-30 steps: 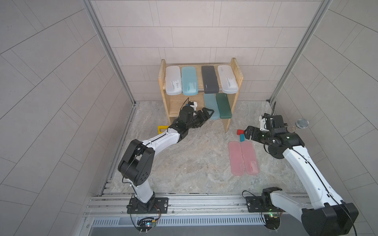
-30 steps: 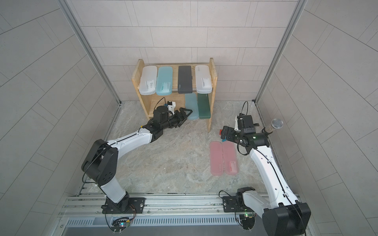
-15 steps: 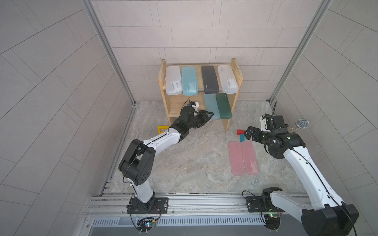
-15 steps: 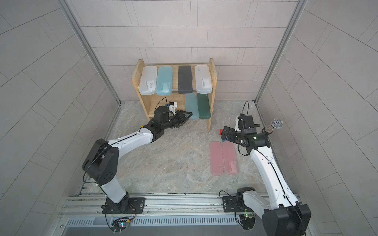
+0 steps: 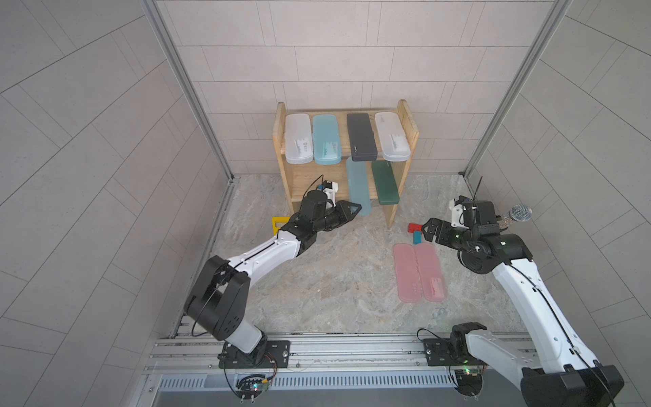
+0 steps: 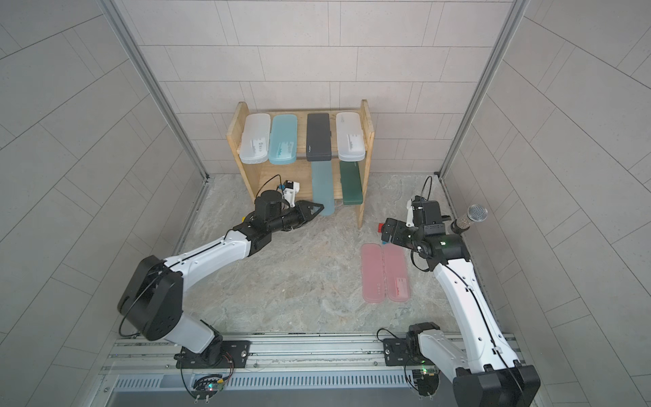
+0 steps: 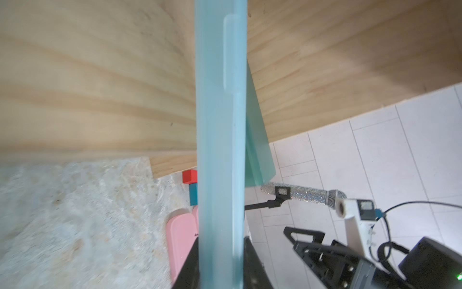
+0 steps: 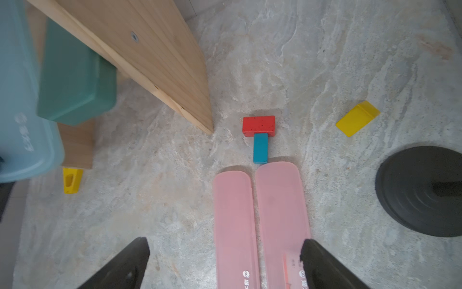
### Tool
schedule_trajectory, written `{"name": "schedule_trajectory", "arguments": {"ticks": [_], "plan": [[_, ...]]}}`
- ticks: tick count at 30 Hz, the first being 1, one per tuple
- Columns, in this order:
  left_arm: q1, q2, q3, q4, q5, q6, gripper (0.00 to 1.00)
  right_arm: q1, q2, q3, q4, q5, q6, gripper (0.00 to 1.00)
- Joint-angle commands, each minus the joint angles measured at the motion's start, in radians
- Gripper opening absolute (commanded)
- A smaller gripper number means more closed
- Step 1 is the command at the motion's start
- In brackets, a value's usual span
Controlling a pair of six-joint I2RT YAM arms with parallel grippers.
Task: Remove the pencil cases from the shelf
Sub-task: Pick up the pencil case from the shelf.
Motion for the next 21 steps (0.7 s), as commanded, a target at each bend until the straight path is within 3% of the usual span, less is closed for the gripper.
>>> {"name": "schedule_trajectory", "arguments": {"ticks": [1,4,10,21], "plan": [[0.015,-0.127,-0.145,0.044,0.056,0.212,0.0,0.089,-0.032,-0.018,0.075,-0.022,0.096,1.0],[0.02,-0.264,-0.269,0.047,0.07,0.317,0.0,0.229,-0.03,-0.015,0.141,0.045,0.165,1.0],[0.018,-0.538,-0.452,0.008,-0.008,0.453,0.0,0.391,0.009,-0.054,0.423,0.058,0.34,1.0],[0.015,-0.709,-0.49,-0.087,-0.045,0.538,0.0,0.605,0.314,0.168,0.521,0.075,0.257,1.0]]}}
